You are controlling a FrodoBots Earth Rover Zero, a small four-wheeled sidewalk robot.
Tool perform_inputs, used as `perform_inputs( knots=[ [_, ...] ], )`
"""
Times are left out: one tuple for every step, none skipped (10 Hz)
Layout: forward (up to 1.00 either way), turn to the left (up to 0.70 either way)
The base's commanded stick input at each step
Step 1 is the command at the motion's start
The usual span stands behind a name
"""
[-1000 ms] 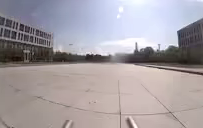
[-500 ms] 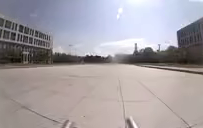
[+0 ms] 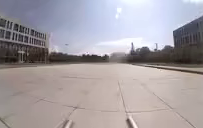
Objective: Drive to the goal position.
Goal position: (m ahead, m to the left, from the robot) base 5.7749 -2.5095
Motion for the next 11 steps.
perform_inputs(
  knots=[
    [0.70, 0.00],
    [0.70, 0.00],
    [0.70, 0.00],
    [0.70, 0.00],
    [0.70, 0.00],
    [0.70, 0.00],
    [0.70, 0.00],
    [0.70, 0.00],
    [0.70, 0.00],
    [0.70, 0.00],
    [0.70, 0.00]
  ],
)
